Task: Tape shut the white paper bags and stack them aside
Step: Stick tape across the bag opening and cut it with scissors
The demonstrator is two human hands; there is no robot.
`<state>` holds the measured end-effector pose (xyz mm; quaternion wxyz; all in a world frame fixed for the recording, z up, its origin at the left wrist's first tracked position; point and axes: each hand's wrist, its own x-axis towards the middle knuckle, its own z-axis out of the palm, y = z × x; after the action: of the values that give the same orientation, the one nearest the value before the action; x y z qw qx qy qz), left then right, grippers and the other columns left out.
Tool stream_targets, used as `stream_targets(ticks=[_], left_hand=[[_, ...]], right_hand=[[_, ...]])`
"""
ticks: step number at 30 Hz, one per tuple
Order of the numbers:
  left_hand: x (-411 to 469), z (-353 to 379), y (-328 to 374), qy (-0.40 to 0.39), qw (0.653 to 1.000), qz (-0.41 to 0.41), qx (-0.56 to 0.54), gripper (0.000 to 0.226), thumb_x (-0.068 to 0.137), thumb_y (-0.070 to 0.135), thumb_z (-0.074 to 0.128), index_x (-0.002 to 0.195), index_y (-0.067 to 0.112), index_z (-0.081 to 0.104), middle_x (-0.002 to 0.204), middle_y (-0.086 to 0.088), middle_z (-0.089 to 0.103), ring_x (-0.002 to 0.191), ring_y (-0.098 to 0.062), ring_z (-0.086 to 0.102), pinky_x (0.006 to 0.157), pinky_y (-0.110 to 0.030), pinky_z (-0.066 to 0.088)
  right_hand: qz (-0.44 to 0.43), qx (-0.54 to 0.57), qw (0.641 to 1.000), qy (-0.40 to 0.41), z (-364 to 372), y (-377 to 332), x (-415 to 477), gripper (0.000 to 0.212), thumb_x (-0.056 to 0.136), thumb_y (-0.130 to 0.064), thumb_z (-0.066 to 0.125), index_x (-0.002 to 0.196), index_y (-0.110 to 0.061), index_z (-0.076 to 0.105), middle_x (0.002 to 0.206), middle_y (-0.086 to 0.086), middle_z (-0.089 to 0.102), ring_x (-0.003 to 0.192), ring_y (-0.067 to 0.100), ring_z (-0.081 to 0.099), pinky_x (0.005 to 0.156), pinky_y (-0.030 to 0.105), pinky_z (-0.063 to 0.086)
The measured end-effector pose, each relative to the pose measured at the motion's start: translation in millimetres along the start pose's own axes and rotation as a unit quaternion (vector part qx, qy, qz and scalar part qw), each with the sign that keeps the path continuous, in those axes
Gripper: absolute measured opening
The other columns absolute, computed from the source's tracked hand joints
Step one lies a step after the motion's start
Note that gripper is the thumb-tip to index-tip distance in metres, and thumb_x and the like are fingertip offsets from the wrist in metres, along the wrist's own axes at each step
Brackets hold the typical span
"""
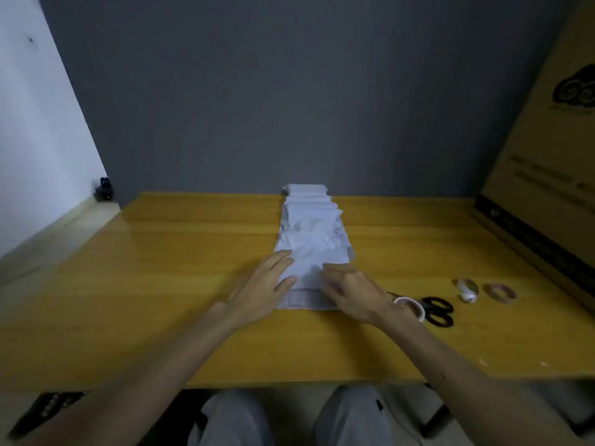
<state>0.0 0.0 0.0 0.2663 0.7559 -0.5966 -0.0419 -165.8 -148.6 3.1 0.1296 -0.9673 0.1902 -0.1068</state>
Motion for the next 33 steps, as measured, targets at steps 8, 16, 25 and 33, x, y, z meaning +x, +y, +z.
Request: stream_targets(ticks=[8,16,25,33], left_hand=[[-10,19,-7,-0.089,0.996,-0.019,-0.001,0.045,0.100,0.030,0.049,0.142,0.014,0.046,0.154,0.005,0.032,0.142,-0.008,0.025,0.103,-0.005,0.009],[-28,19,-9,-0.108,0.994,-0.008,-0.002,0.053,0.095,0.043,0.054,0.142,0.022,0.046,0.153,0.013,0.031,0.141,-0.004,0.024,0.106,-0.008,0.009],[-47,20,0,-0.116,0.993,0.026,0.019,0.048,0.096,0.046,0.050,0.138,0.024,0.051,0.152,0.012,0.035,0.139,-0.005,0.027,0.110,-0.012,0.013],[-64,12,17,-0.109,0.993,0.031,0.027,0.084,0.074,0.085,0.035,0.130,0.028,0.059,0.144,0.015,0.045,0.133,-0.003,0.036,0.109,-0.016,0.024]], right_hand=[[0.018,0.029,0.999,-0.027,22,3,-12,0.044,0.097,-0.039,0.050,0.135,-0.015,0.055,0.146,0.002,0.045,0.135,0.016,0.040,0.112,0.027,0.029],[-0.013,0.033,0.999,-0.008,26,3,-39,0.053,0.092,-0.046,0.055,0.136,-0.017,0.053,0.148,-0.005,0.042,0.136,0.011,0.037,0.113,0.021,0.024],[-0.122,-0.087,0.986,0.074,28,-2,-64,0.037,0.093,-0.035,0.045,0.104,-0.013,0.072,0.114,0.005,0.069,0.101,0.023,0.067,0.080,0.030,0.055],[-0.127,-0.088,0.983,0.095,24,-10,-83,0.018,0.094,-0.022,0.050,0.087,-0.012,0.063,0.079,0.004,0.067,0.070,0.024,0.065,0.052,0.031,0.051]])
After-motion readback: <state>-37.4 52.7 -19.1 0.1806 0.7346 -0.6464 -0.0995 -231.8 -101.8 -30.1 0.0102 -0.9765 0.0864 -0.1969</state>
